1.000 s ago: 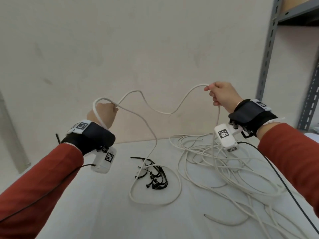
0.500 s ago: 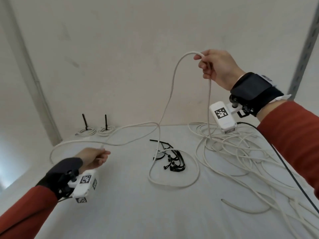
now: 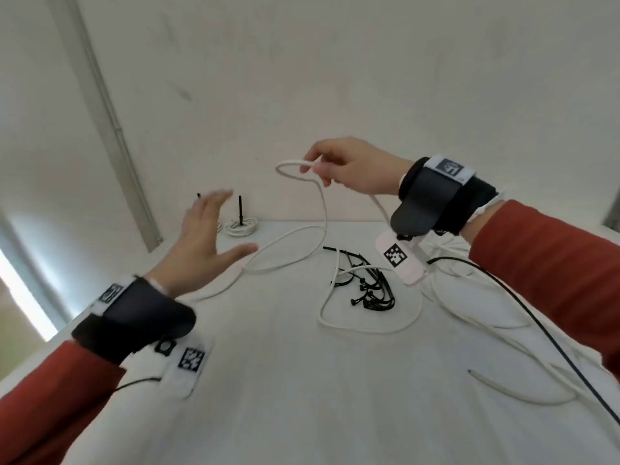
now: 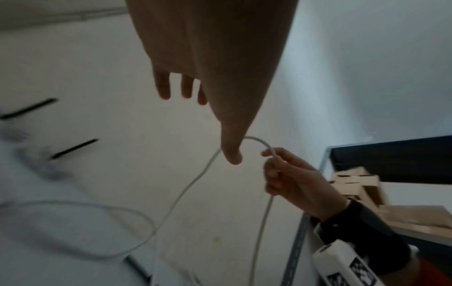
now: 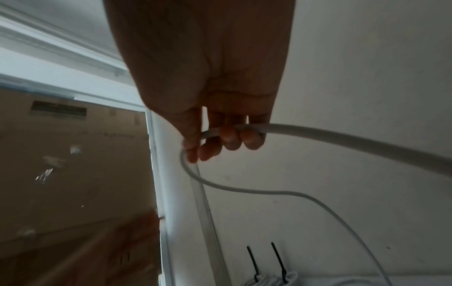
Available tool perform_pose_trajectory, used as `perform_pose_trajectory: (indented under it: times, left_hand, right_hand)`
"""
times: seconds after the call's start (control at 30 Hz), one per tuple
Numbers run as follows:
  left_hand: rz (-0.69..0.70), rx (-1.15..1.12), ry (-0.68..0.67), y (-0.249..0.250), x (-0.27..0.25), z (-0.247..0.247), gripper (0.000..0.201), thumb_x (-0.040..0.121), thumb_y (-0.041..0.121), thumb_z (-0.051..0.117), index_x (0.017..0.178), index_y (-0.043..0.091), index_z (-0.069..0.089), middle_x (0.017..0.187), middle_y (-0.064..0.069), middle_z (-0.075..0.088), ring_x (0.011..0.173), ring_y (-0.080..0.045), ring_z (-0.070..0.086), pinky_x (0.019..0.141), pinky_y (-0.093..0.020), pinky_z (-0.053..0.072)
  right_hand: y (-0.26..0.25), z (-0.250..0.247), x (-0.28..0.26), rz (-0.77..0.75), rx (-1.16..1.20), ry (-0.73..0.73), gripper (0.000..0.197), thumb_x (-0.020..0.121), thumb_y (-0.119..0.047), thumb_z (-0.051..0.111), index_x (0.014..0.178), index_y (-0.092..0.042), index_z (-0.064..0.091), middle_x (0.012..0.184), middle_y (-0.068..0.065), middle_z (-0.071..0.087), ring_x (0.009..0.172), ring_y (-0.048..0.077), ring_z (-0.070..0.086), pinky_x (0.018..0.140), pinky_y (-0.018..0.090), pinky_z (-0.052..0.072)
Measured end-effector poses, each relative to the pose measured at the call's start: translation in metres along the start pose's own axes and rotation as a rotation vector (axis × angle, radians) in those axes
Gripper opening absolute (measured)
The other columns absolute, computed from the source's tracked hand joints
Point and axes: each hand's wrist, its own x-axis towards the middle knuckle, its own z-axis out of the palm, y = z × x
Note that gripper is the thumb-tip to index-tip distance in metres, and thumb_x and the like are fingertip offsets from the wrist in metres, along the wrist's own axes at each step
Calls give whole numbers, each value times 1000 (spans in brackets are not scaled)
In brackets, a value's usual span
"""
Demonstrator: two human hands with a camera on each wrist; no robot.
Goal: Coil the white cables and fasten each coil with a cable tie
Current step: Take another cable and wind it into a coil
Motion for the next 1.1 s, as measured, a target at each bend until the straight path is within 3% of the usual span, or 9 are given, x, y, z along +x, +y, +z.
perform_pose_trajectory:
  times: [0.1, 0.2, 0.27, 0.33, 0.43, 0.57, 0.73, 0.9, 1.1]
  left_hand:
    - [150, 37, 113, 30, 34, -1, 101, 75, 64, 60, 149, 13, 12, 150, -1, 25, 140, -25, 18, 115, -38, 12]
    - [183, 76, 68, 53, 62, 8, 80, 82, 65, 41, 144, 16, 27, 125, -1, 57, 126, -18, 43, 110, -39, 18]
    - [194, 52, 84, 63, 72, 11, 55, 93, 54, 39, 120, 8, 52, 77, 8, 59, 88, -20, 59, 84, -24, 32]
    - [232, -19, 130, 68, 79, 11, 35, 99, 37, 42, 94, 6, 58, 60, 15, 44, 62, -16, 50, 60, -22, 27]
    - [275, -21, 266, 67, 87, 6, 32, 100, 27, 41, 81, 7, 56, 58, 14, 38, 59, -19, 40, 59, -24, 21]
    - [180, -51, 393, 54, 95, -9, 32, 101, 23, 42, 80, 3, 56, 56, 11, 35, 59, -22, 36, 60, -27, 21]
    - [161, -19, 425, 34, 99, -13, 33, 101, 24, 42, 84, 2, 59, 56, 9, 37, 61, -22, 39, 61, -27, 21]
    - [138, 6, 471, 26, 104, -5, 31, 101, 24, 41, 89, 3, 60, 62, -7, 45, 60, -25, 42, 60, -27, 22]
    - [128, 44, 504, 24, 107, -2, 27, 101, 20, 42, 91, 2, 61, 71, -3, 47, 71, -35, 54, 66, -36, 33]
  right_hand:
    - [-11, 18, -1, -132, -70, -33, 23, 97, -22, 54, 116, -22, 66, 72, -18, 55, 61, -7, 50, 65, 8, 35]
    - [-14, 23, -2, -197, 2, 120, 15, 92, -22, 62, 104, -14, 68, 63, -16, 48, 56, -2, 45, 59, 11, 33]
    - [-12, 18, -5, -160, 73, 231, 13, 89, -24, 66, 93, -14, 59, 58, -12, 44, 52, 2, 41, 56, 13, 31]
    - [-7, 10, -10, -96, 103, 275, 21, 87, -31, 69, 90, -16, 54, 56, -11, 45, 50, 3, 40, 54, 15, 32]
    - [8, -3, -20, -12, 61, 257, 17, 90, -33, 64, 88, -17, 57, 55, -8, 43, 48, 4, 38, 51, 16, 31]
    - [39, -18, -45, 169, 153, 291, 22, 99, -25, 50, 81, -19, 62, 60, -3, 41, 50, 6, 39, 46, 20, 33]
    - [63, -29, -81, 357, 359, 285, 27, 101, -24, 44, 80, -17, 60, 57, -3, 36, 41, 7, 24, 38, 17, 23]
    - [68, -34, -106, 586, 478, 185, 34, 99, -36, 47, 76, -13, 55, 45, -7, 32, 37, 7, 20, 38, 13, 16]
    - [68, -30, -120, 710, 606, 130, 40, 100, -42, 43, 72, -13, 50, 45, -6, 28, 36, 7, 19, 36, 15, 14]
